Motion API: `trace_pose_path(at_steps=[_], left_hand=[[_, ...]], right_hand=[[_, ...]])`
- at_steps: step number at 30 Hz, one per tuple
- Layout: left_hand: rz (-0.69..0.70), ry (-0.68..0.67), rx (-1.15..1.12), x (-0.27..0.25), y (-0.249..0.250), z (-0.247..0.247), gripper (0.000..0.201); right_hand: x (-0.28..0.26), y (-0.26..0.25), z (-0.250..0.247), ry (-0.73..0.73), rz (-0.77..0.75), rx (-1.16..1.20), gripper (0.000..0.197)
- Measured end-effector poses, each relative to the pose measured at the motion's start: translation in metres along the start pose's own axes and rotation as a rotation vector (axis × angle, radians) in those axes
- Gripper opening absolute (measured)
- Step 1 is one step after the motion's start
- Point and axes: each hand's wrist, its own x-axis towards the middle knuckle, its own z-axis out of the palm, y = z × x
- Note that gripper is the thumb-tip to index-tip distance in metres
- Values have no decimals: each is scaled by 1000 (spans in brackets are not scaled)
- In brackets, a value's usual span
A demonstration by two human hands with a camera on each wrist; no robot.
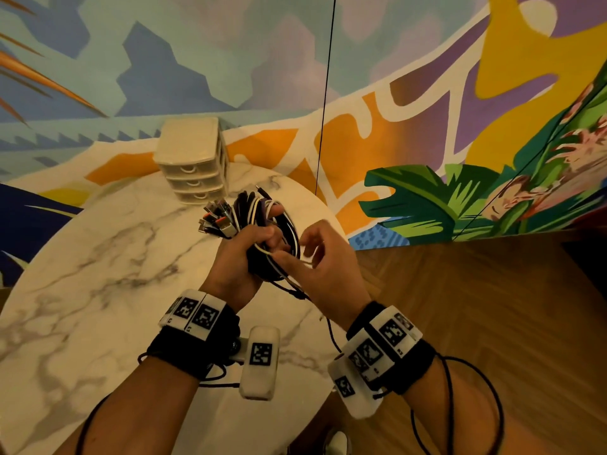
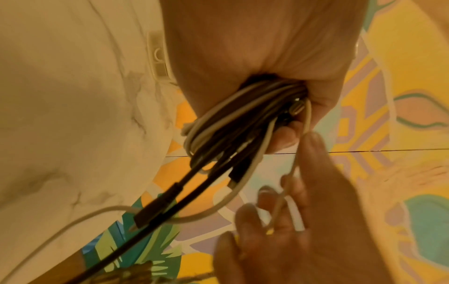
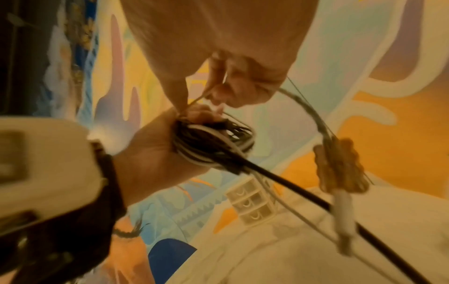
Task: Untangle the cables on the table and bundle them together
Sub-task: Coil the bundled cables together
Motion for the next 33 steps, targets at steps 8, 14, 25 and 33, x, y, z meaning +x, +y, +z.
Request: trace_pose_path(at_steps=[8,14,25,33], left_hand=[[28,-100,-158,-4,6,13,34],[53,-74,-184,-1,9,13,33],[77,-35,-51,0,4,9,28],[137,65,-5,2,-3,14,25]], right_hand=[[19,-6,-7,-482,213,537,23],[21,0,-6,-505,277,669,25],[22,2,4,-424,323,663,33],[25,11,5,-423,369,654,29]])
